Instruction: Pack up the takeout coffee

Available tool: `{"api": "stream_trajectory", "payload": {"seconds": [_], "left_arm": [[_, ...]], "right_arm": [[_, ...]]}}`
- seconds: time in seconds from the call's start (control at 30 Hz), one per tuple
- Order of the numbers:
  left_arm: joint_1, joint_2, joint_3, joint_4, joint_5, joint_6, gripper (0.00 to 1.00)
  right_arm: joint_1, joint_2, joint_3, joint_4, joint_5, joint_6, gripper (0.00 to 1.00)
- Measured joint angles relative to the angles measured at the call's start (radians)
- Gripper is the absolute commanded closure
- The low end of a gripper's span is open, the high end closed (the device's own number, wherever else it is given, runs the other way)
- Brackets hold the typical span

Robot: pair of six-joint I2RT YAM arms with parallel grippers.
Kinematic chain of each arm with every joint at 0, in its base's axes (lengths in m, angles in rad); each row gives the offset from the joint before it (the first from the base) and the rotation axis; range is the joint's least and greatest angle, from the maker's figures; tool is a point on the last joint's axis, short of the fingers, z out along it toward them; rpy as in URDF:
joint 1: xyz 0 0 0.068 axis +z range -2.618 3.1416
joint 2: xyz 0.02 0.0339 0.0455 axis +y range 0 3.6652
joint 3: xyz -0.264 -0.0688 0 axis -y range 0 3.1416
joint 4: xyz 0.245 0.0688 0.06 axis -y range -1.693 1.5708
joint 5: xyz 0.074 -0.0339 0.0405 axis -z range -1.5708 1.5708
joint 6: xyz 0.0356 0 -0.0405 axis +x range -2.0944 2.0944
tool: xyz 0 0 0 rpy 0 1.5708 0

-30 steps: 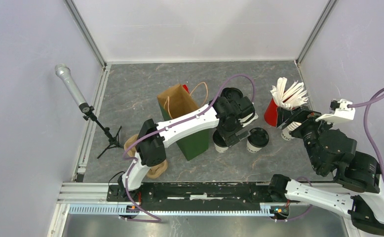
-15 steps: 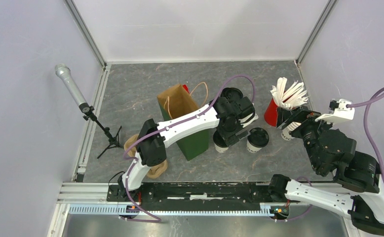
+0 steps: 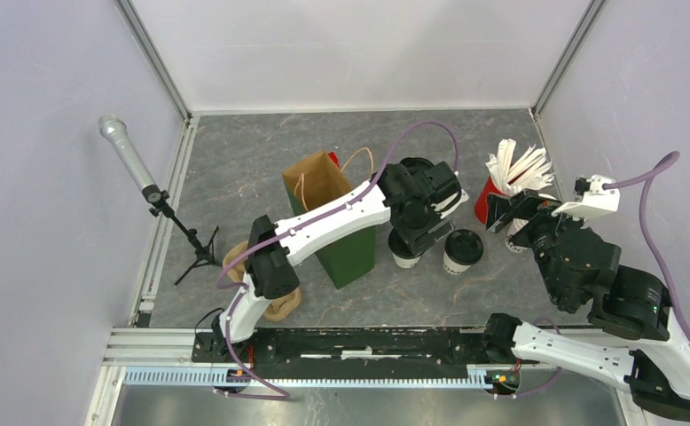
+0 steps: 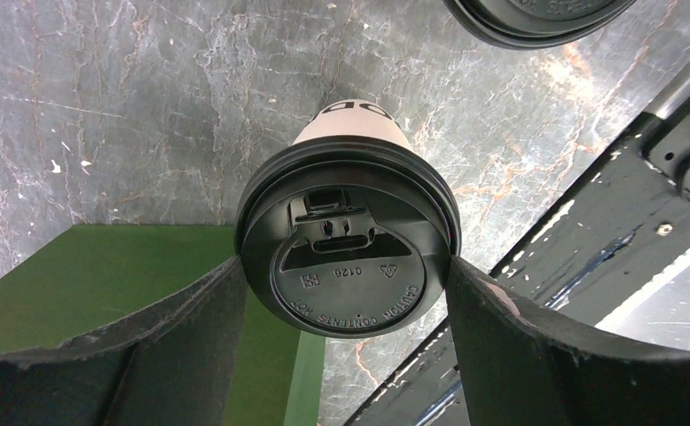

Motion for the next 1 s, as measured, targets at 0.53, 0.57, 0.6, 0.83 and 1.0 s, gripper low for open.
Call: {"api": "stream_trajectory", "payload": {"seconds": [0.53, 0.57, 0.6, 0.83, 1.0], "left_arm": [[0.0, -0.219, 0.232, -0.067, -0.058, -0.153, 0.35], [0.0, -0.254, 0.231, -0.052, -0.066, -0.16, 0.35], [0.0, -0.3, 0.224, -0.027, -0.075, -0.166, 0.35], [0.0, -0.549, 0.16, 0.1, -0.19, -0.206, 0.35], [0.0, -0.659, 0.078, 0.138, -0.323, -0.206, 0.36]], "right_arm": [[0.0, -0.066, -0.188, 0.164, -0.148, -0.069, 0.02], [0.0, -0.069, -0.204, 0.181, -0.162, -0.082, 0.02], [-0.001, -0.07, -0.219, 0.21, -0.188, -0.101, 0.02], [-0.001, -0.025, -0.243, 0.339, -0.314, -0.134, 0.07], [-0.001, 0.059, -0.236, 0.365, -0.351, -0.029, 0.12]]}}
